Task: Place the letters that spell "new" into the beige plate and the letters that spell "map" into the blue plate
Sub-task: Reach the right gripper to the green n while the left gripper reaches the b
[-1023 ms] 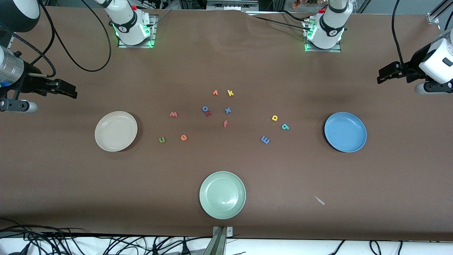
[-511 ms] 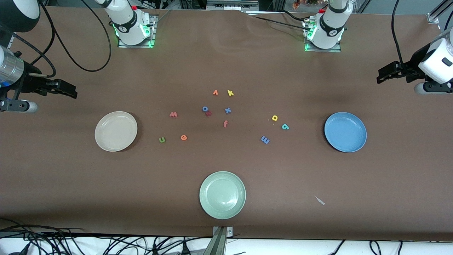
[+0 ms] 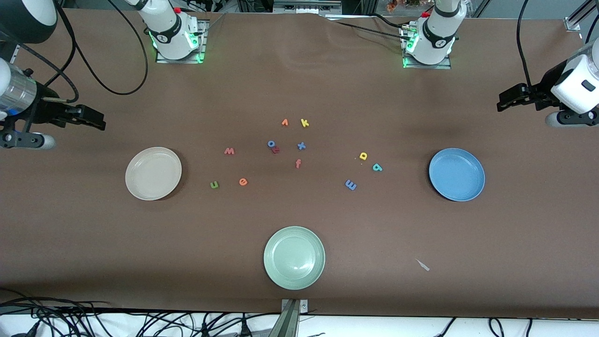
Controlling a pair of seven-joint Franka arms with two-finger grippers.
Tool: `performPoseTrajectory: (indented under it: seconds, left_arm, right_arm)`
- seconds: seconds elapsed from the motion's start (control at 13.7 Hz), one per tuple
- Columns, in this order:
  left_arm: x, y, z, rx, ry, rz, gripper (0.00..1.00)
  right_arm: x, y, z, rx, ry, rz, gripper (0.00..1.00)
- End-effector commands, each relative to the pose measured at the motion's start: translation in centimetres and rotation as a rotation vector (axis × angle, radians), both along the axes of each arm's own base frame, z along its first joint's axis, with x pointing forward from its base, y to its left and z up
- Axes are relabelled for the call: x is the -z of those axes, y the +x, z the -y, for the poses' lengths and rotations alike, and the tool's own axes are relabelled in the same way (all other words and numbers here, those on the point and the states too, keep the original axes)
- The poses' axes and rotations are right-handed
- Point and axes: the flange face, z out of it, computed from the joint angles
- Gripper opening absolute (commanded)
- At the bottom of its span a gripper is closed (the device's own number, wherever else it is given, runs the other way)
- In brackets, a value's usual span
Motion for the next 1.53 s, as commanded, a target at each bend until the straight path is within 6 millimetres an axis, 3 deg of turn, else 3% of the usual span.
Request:
performPoseTrajectory:
  seconds: [0.0,0.29,0.51,0.66,0.8,0.88,1.1,1.32,1.46]
  left_arm:
    - [2.4,0.8,-0.2,0.014,-0.015,-0.056,1.00]
    - [2.6,1.2,2.2,0.046,-0.025,-0.074,1.00]
    - [4.1,2.0,4.1,0.077,-0.035,-0.078,1.00]
    - [6.9,3.9,4.6,0.082,-0.043,-0.046,1.00]
    - [10.2,3.9,7.4,0.124,-0.049,-0.002,1.00]
    - [11.9,4.0,7.8,0.126,-0.050,0.022,1.00]
    - [16.1,5.4,9.6,0.141,-0.062,0.046,1.00]
    - [22.8,4.2,11.2,0.156,-0.074,0.145,1.00]
    - [26.6,4.1,14.7,0.207,-0.092,0.148,1.00]
  right_arm:
    - [2.2,1.0,-2.9,-0.047,0.013,-0.009,1.00]
    - [9.3,3.6,-8.1,-0.108,0.029,-0.039,1.00]
    - [15.1,5.5,-11.7,-0.145,0.045,-0.017,1.00]
    - [19.5,6.5,-14.1,-0.173,0.046,-0.002,1.00]
    - [23.9,7.1,-15.7,-0.192,0.048,0.008,1.00]
    - [25.7,7.2,-16.4,-0.206,0.046,0.008,1.00]
    - [29.6,7.1,-17.7,-0.239,0.042,0.006,1.00]
    - [32.4,7.0,-18.4,-0.270,0.051,0.032,1.00]
    - [34.8,5.8,-18.2,-0.296,0.057,0.044,1.00]
